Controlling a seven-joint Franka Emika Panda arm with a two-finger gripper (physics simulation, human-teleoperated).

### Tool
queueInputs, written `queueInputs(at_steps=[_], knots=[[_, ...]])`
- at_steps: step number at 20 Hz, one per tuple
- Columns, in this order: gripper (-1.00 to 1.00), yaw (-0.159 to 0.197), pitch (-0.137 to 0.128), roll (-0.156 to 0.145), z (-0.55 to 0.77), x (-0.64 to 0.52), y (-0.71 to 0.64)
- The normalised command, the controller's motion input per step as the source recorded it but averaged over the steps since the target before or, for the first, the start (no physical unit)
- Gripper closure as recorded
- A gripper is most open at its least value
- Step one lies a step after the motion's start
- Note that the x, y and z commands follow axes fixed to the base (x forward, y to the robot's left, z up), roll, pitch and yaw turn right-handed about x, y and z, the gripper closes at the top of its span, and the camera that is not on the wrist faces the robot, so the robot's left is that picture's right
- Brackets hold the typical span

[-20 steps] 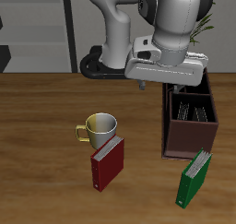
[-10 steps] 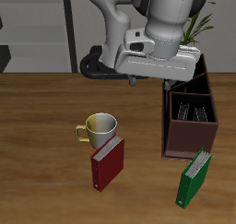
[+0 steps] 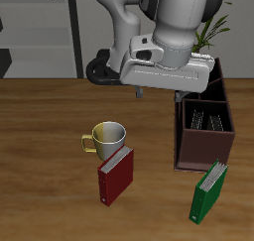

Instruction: Place the left yellow book into the left desk caddy's right compartment and place the right yellow book into the left desk caddy's right compartment and place the red book into the left desk caddy's left compartment

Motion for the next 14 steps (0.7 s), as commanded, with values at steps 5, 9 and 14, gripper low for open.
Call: queueInputs(at_steps=[5, 9, 14], knots=[[-1.0, -0.004, -0.002, 0.023, 0.02, 0.21, -0.44], [-1.0, -0.023, 0.013, 0.003, -0.07, 0.18, -0.47], [-1.0, -0.024, 0.01, 0.045, -0.15, 0.17, -0.26]])
